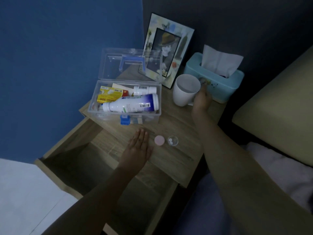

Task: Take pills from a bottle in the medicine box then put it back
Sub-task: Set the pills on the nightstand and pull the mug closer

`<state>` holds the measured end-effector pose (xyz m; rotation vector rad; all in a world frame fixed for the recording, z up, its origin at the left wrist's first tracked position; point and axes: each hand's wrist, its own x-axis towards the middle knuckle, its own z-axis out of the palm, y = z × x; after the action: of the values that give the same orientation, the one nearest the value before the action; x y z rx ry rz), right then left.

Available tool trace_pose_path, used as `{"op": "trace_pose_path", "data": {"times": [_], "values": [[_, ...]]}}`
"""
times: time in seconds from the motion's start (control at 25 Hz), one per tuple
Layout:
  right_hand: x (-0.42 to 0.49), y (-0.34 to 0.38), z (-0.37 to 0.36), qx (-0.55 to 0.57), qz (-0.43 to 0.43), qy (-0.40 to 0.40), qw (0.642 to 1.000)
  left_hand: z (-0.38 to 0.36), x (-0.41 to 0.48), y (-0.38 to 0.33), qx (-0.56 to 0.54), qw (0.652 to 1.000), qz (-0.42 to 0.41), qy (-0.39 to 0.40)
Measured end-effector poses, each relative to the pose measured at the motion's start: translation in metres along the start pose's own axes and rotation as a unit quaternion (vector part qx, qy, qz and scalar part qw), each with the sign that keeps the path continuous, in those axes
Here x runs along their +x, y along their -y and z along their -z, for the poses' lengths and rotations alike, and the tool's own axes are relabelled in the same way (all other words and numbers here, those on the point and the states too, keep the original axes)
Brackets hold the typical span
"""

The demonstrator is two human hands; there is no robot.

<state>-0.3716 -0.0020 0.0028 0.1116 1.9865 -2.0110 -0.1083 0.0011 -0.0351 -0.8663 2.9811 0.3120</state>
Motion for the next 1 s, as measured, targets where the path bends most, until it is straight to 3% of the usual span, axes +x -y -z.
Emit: {"op": "trace_pose_path", "data": {"times": [0.44, 0.64, 0.8, 0.88, 1.0], "values": [[-0.068, -0.029, 0.054, -0.058, -0.036, -0.006, 0.998, 0.008, -0.001, -0.004, -0.027, 0.999, 0.028, 0.018], [-0.073, -0.035, 0.056, -0.078, 0.008, 0.004, 0.997, -0.003, 0.003, 0.002, 0.014, 0.999, -0.014, 0.051], [-0.077, -0.034, 0.058, -0.092, 0.03, 0.007, 0.995, -0.012, 0.004, 0.012, 0.003, 0.997, 0.003, 0.079], [-0.074, -0.033, 0.062, -0.106, 0.016, 0.028, 0.994, -0.004, 0.004, 0.011, -0.114, 0.989, 0.044, 0.084], [-0.063, -0.024, 0.073, -0.137, -0.024, 0.041, 0.989, 0.012, -0.009, 0.018, -0.259, 0.959, 0.112, -0.02]]}}
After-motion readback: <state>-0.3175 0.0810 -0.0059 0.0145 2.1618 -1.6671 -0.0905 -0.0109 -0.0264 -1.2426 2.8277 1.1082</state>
